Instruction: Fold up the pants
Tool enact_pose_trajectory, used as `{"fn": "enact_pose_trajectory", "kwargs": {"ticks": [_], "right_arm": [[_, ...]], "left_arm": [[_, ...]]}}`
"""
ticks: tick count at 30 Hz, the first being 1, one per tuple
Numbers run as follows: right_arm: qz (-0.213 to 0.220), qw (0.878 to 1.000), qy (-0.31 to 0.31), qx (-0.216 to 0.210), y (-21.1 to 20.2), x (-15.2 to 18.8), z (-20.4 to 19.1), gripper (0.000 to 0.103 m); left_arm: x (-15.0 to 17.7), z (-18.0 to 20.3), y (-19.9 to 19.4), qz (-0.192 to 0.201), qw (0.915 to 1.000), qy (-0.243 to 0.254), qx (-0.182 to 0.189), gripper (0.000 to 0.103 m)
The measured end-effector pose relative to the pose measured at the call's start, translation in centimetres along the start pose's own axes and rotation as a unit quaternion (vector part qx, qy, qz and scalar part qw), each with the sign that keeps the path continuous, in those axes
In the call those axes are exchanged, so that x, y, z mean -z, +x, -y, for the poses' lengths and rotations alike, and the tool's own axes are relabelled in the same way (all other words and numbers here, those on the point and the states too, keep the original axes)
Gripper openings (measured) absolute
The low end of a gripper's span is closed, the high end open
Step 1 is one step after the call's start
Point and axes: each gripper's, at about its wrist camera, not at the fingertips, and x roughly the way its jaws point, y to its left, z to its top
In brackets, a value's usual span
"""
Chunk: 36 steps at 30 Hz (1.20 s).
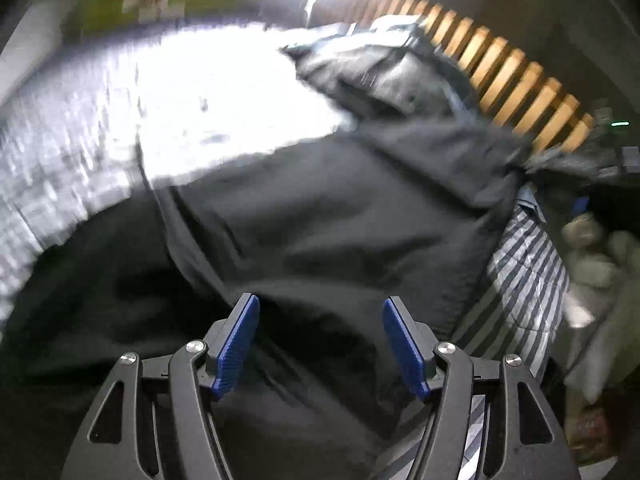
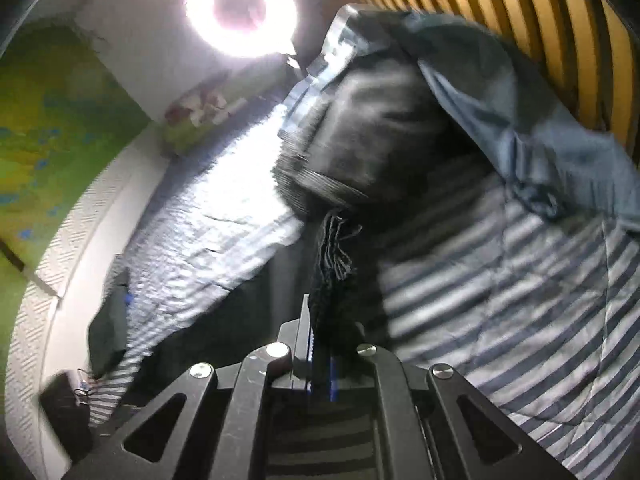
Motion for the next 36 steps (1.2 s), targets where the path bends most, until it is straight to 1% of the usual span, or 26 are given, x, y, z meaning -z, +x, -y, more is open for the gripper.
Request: {"fn": "enact_pose_trajectory", "kwargs": {"ticks": [1, 2, 3, 4, 5, 6, 8, 10, 12, 13, 14, 16, 18, 19, 21, 23, 24, 26, 29, 32, 34, 36], "right_arm": [[0.007, 1.000, -0.009, -0.006, -0.7, 0.0, -0.9, 0.005], [0.014, 1.000, -0.018, -0.014, -1.3, -0.1, -2.3, 0.005], [0.020, 0.999, -0.030, -0.023, -2.0, -0.2, -3.8, 0.005], [0.024, 0.998, -0.041, -0.032, -2.8, -0.1, -4.7, 0.005], [0.029, 0.997, -0.059, -0.042, -3.4, 0.1, -6.4, 0.005], [0.034, 0.995, -0.080, -0.051, -4.1, 0.5, -8.3, 0.005], [0.043, 0.989, -0.119, -0.071, -5.1, 1.5, -11.8, 0.005], [0.049, 0.981, -0.162, -0.092, -5.9, 3.0, -15.7, 0.005], [0.047, 0.970, -0.208, -0.116, -6.4, 5.2, -19.5, 0.005], [0.044, 0.965, -0.227, -0.127, -6.5, 6.3, -21.1, 0.005], [0.035, 0.956, -0.253, -0.144, -6.4, 8.1, -23.4, 0.005], [0.015, 0.943, -0.287, -0.167, -5.9, 10.9, -26.3, 0.005], [-0.009, 0.926, -0.327, -0.187, -4.8, 14.7, -29.4, 0.005], [-0.020, 0.918, -0.348, -0.191, -4.1, 16.6, -30.6, 0.005], [-0.056, 0.897, -0.391, -0.196, -2.1, 21.2, -32.8, 0.005], [-0.086, 0.877, -0.436, -0.184, 0.0, 25.6, -34.0, 0.005], [-0.098, 0.867, -0.458, -0.172, 1.1, 27.7, -34.2, 0.005], [-0.119, 0.855, -0.481, -0.155, 2.9, 30.7, -34.0, 0.005], [-0.125, 0.854, -0.484, -0.144, 3.6, 31.7, -33.1, 0.005], [-0.120, 0.857, -0.478, -0.148, 3.4, 30.8, -32.9, 0.005], [-0.123, 0.857, -0.477, -0.151, 3.3, 30.6, -33.1, 0.005], [-0.125, 0.853, -0.483, -0.151, 3.3, 30.8, -33.1, 0.005]], "left_arm": [[0.0, -0.6, 1.2, -0.019, 0.9997, -0.011, 0.009, 0.067], [0.1, -0.8, 0.5, -0.002, 1.0000, -0.003, 0.006, 0.067], [0.2, -1.1, 0.2, -0.008, 1.0000, -0.004, -0.001, 0.066], [0.3, -1.5, -1.0, -0.001, 0.9999, -0.011, 0.000, 0.066], [0.6, -2.0, -3.0, 0.022, 0.9995, -0.021, 0.007, 0.066], [1.0, -2.8, -5.4, 0.044, 0.9986, -0.031, 0.004, 0.066], [2.1, -4.8, -9.7, 0.075, 0.9960, -0.046, -0.018, 0.067], [4.0, -7.5, -14.1, 0.101, 0.9912, -0.073, -0.045, 0.067], [7.3, -10.9, -19.0, 0.123, 0.9827, -0.109, -0.084, 0.067], [9.2, -12.4, -21.1, 0.131, 0.9785, -0.127, -0.096, 0.067], [11.2, -14.4, -23.4, 0.140, 0.9714, -0.157, -0.111, 0.067], [13.5, -16.9, -26.1, 0.152, 0.9612, -0.189, -0.131, 0.067], [17.6, -19.6, -29.7, 0.170, 0.9471, -0.224, -0.154, 0.067], [18.9, -20.7, -30.9, 0.174, 0.9421, -0.238, -0.160, 0.067], [21.3, -22.9, -32.3, 0.179, 0.9305, -0.274, -0.165, 0.067], [23.6, -25.1, -33.2, 0.177, 0.9235, -0.301, -0.159, 0.067], [24.7, -25.3, -33.6, 0.175, 0.9231, -0.304, -0.159, 0.067], [25.8, -25.7, -33.4, 0.171, 0.9238, -0.302, -0.160, 0.067], [26.3, -26.1, -32.5, 0.165, 0.9272, -0.298, -0.155, 0.067], [25.8, -25.9, -31.9, 0.162, 0.9301, -0.295, -0.147, 0.067], [25.1, -25.7, -31.6, 0.160, 0.9314, -0.295, -0.141, 0.067], [23.9, -25.1, -30.7, 0.159, 0.9333, -0.292, -0.135, 0.067]]}}
